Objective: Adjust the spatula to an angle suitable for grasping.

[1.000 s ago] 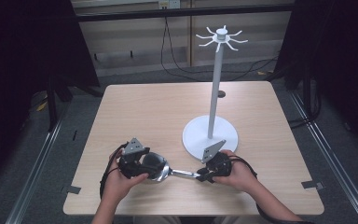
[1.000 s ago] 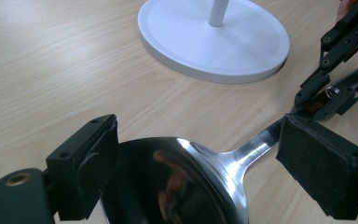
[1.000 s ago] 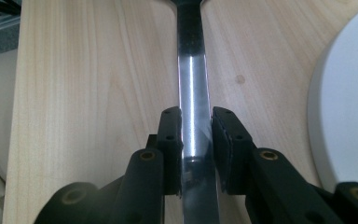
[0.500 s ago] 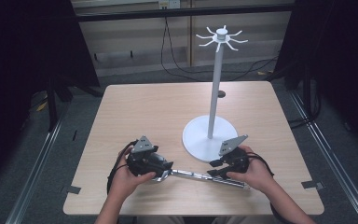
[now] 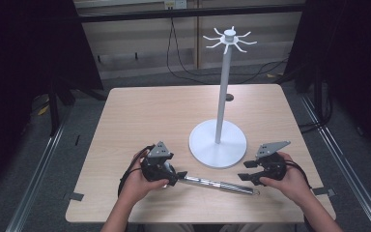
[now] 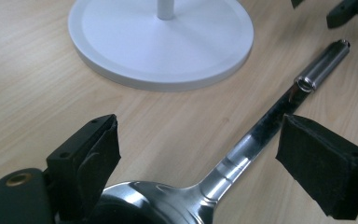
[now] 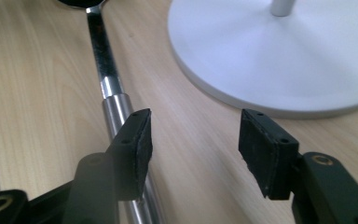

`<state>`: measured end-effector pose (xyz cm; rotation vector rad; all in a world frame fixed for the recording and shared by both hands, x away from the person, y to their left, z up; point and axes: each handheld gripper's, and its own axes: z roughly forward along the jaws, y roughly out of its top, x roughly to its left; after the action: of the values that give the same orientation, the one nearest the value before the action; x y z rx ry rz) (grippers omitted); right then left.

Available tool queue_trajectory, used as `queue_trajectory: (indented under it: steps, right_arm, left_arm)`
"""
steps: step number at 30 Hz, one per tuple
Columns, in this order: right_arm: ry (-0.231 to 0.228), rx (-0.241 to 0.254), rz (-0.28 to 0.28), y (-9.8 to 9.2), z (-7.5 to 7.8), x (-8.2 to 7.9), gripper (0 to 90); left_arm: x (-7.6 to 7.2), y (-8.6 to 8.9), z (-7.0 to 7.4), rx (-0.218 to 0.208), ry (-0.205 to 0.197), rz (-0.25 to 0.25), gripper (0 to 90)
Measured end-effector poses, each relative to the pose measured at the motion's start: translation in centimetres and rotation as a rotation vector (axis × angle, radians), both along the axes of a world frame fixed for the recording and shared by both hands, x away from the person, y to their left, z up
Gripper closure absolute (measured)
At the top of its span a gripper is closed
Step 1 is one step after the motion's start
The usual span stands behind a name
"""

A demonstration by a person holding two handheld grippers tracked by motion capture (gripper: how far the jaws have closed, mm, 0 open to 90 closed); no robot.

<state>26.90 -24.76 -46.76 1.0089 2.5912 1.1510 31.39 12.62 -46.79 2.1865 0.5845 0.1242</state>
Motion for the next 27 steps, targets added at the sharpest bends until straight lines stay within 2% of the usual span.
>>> queue_trajectory:
  steps: [3,5,6,10,13,14,15,19,23,27]
  right_arm:
    - [0.001,0.005,-0.031,-0.7,-0.1,-0.1,37.8]
    - [-0.002,0.006,-0.046,-1.0,-0.2,-0.1,35.0]
    - [0.000,0.005,-0.050,-1.1,-0.2,-0.2,34.1]
    - [-0.010,-0.001,-0.074,-1.7,-0.1,-0.4,30.0]
    - [-0.008,0.009,-0.090,-2.3,-0.2,-0.4,27.0]
    - [-0.008,0.004,-0.097,-2.4,-0.2,-0.4,25.8]
    - [-0.005,0.004,-0.098,-2.6,-0.4,-0.4,24.9]
    - [-0.004,-0.003,-0.103,-3.0,-0.6,-0.6,23.9]
    - [-0.013,-0.007,-0.120,-3.5,-0.4,-0.9,23.1]
    - [-0.014,-0.012,-0.133,-4.0,-0.3,-1.1,21.6]
  left_arm:
    - [-0.1,-0.3,-0.1,0.029,0.000,-0.023,13.1]
    - [-0.1,-0.5,-0.2,0.043,0.006,-0.060,15.6]
    - [-0.1,-0.6,-0.2,0.061,0.000,-0.069,16.1]
    - [0.1,-1.1,-0.6,0.089,0.013,-0.100,16.3]
    - [0.2,-1.4,-0.8,0.134,0.013,-0.134,17.5]
    - [0.2,-1.6,-0.8,0.136,0.021,-0.140,18.1]
    - [0.2,-1.7,-0.8,0.159,0.010,-0.156,18.4]
    - [0.3,-2.5,-0.8,0.191,-0.005,-0.202,21.5]
    - [0.3,-3.5,-0.9,0.264,-0.014,-0.269,25.8]
    - [0.5,-4.0,-0.9,0.297,-0.006,-0.296,28.4]
